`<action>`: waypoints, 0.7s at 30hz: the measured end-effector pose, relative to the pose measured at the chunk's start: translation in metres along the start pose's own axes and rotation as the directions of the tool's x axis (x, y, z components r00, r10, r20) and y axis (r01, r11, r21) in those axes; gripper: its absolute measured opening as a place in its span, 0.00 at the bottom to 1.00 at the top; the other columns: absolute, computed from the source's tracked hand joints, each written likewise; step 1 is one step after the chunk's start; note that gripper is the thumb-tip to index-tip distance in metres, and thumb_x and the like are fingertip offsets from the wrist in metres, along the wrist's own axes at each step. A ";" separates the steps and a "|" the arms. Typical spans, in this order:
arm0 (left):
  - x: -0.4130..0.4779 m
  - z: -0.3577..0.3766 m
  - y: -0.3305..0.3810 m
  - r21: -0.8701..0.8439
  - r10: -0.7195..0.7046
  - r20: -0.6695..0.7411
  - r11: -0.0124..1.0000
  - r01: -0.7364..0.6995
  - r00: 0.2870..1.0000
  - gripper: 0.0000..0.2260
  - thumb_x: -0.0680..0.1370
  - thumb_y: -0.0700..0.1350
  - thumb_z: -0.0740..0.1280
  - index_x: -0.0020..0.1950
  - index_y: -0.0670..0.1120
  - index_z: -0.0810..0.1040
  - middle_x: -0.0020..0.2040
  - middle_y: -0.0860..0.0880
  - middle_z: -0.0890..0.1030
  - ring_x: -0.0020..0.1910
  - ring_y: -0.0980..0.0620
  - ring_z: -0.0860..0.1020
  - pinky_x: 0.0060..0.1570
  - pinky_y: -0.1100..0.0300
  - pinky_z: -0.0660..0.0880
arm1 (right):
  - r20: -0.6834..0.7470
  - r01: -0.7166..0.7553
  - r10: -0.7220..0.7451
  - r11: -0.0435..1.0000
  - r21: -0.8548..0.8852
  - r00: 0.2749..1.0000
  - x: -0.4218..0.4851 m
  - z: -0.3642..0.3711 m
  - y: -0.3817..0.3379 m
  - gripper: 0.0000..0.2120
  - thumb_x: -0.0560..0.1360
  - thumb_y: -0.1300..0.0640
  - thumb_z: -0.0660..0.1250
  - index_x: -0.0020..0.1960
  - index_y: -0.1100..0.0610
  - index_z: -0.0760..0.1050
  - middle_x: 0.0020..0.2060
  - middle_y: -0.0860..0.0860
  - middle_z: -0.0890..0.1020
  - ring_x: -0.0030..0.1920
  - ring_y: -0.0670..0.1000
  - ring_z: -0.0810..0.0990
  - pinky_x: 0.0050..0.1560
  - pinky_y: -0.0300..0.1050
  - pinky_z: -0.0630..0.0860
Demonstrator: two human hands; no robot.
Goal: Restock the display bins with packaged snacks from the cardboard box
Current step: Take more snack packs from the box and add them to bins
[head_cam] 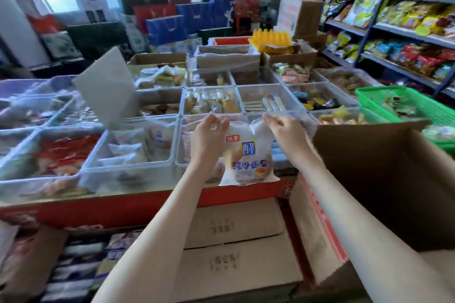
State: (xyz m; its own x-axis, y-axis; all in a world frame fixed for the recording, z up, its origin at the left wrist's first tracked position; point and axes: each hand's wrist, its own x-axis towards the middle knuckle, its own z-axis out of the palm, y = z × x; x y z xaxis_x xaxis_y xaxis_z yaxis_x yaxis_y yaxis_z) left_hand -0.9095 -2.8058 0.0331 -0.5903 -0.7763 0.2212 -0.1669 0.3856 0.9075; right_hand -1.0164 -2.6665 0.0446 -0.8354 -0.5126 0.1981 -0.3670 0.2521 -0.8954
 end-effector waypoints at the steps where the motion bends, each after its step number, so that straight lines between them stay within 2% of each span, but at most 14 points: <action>1: 0.016 -0.017 -0.012 -0.013 -0.017 -0.012 1.000 0.017 1.000 0.11 0.75 0.56 0.66 0.41 0.50 0.74 0.42 0.48 0.81 0.43 0.44 0.81 0.43 0.48 0.78 | 0.033 0.011 -0.011 1.000 -0.006 0.999 0.010 0.022 -0.007 0.20 0.80 0.51 0.61 0.31 0.56 0.72 0.24 0.46 0.76 0.29 0.42 0.74 0.33 0.42 0.66; 3: 0.053 -0.049 -0.039 -0.008 -0.050 -0.031 0.999 0.050 0.998 0.12 0.72 0.60 0.65 0.39 0.52 0.74 0.42 0.46 0.82 0.42 0.44 0.81 0.43 0.44 0.79 | 0.083 0.028 -0.028 1.000 -0.002 0.996 0.033 0.068 -0.021 0.21 0.80 0.52 0.61 0.29 0.49 0.67 0.17 0.43 0.71 0.22 0.38 0.71 0.26 0.32 0.64; 5: 0.092 -0.079 -0.064 -0.001 -0.078 -0.048 0.997 0.078 0.996 0.11 0.74 0.58 0.66 0.38 0.52 0.73 0.41 0.47 0.82 0.39 0.46 0.80 0.43 0.46 0.79 | 0.117 0.028 -0.028 1.000 0.001 0.993 0.060 0.116 -0.032 0.18 0.80 0.52 0.61 0.32 0.50 0.72 0.18 0.45 0.73 0.20 0.39 0.73 0.24 0.31 0.67; 8: 0.154 -0.118 -0.111 -0.006 -0.091 -0.093 0.996 0.091 0.991 0.09 0.76 0.52 0.67 0.38 0.51 0.73 0.39 0.46 0.81 0.36 0.47 0.77 0.40 0.53 0.75 | 0.184 0.016 -0.013 1.000 -0.017 0.983 0.105 0.196 -0.040 0.14 0.79 0.50 0.62 0.35 0.49 0.75 0.24 0.51 0.79 0.24 0.45 0.78 0.34 0.39 0.76; 10: 0.191 -0.138 -0.144 -0.034 -0.110 -0.105 0.994 0.107 0.988 0.09 0.76 0.53 0.67 0.38 0.52 0.74 0.36 0.48 0.80 0.35 0.48 0.75 0.41 0.51 0.75 | 0.208 0.013 -0.007 0.999 -0.029 0.978 0.134 0.247 -0.039 0.15 0.79 0.48 0.62 0.35 0.48 0.75 0.27 0.55 0.81 0.29 0.49 0.81 0.43 0.44 0.78; 12: 0.221 -0.149 -0.175 -0.013 -0.102 -0.088 0.995 0.101 0.991 0.08 0.77 0.52 0.66 0.40 0.52 0.74 0.37 0.48 0.81 0.33 0.50 0.76 0.36 0.53 0.76 | 0.196 -0.002 0.010 0.999 -0.043 0.981 0.160 0.290 -0.030 0.12 0.79 0.49 0.61 0.38 0.49 0.76 0.29 0.54 0.81 0.27 0.43 0.79 0.40 0.38 0.75; 13: 0.233 -0.150 -0.189 0.015 -0.085 -0.076 0.996 0.086 0.993 0.08 0.78 0.51 0.66 0.41 0.50 0.73 0.38 0.48 0.81 0.32 0.51 0.76 0.32 0.55 0.74 | 0.184 -0.015 0.024 0.999 -0.050 0.983 0.169 0.308 -0.024 0.11 0.80 0.52 0.61 0.41 0.51 0.77 0.30 0.53 0.80 0.27 0.41 0.78 0.38 0.37 0.75; 14: 0.244 -0.151 -0.202 0.039 -0.068 -0.065 0.997 0.070 0.996 0.07 0.78 0.50 0.66 0.42 0.50 0.73 0.39 0.47 0.81 0.31 0.51 0.76 0.31 0.56 0.72 | 0.167 -0.029 0.039 0.998 -0.062 0.985 0.179 0.325 -0.015 0.10 0.80 0.55 0.61 0.44 0.55 0.79 0.33 0.53 0.80 0.30 0.43 0.79 0.39 0.40 0.77; 17: 0.269 -0.145 -0.245 0.077 -0.110 0.044 0.991 0.106 0.993 0.01 0.78 0.46 0.66 0.47 0.51 0.74 0.38 0.48 0.79 0.36 0.47 0.77 0.39 0.51 0.74 | 0.134 -0.102 0.112 0.992 -0.080 0.985 0.199 0.363 0.012 0.09 0.79 0.59 0.62 0.49 0.59 0.81 0.40 0.54 0.82 0.44 0.57 0.82 0.51 0.54 0.78; 19: 0.281 -0.139 -0.271 0.087 -0.193 0.155 0.980 0.181 0.969 0.02 0.78 0.46 0.64 0.49 0.52 0.72 0.39 0.49 0.79 0.35 0.46 0.77 0.39 0.46 0.75 | 0.145 -0.134 0.152 0.983 -0.125 0.978 0.203 0.377 0.024 0.09 0.79 0.59 0.63 0.50 0.60 0.81 0.45 0.56 0.83 0.48 0.56 0.81 0.53 0.51 0.77; 21: 0.290 -0.134 -0.288 0.160 -0.225 0.237 0.969 0.190 0.945 0.04 0.79 0.46 0.62 0.53 0.47 0.71 0.41 0.47 0.79 0.39 0.45 0.77 0.42 0.47 0.76 | 0.170 -0.142 0.177 0.970 -0.196 0.969 0.205 0.386 0.036 0.10 0.78 0.59 0.63 0.51 0.62 0.82 0.46 0.57 0.83 0.47 0.54 0.79 0.50 0.45 0.74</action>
State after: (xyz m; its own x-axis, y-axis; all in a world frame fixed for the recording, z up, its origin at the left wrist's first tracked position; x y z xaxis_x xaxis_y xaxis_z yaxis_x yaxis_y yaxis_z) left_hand -0.9267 -3.2082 -0.1162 -0.7075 -0.7023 -0.0793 -0.4002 0.3055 0.8640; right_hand -1.0426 -3.0796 -0.1012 -0.8049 -0.5924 -0.0340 -0.3174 0.4783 -0.8188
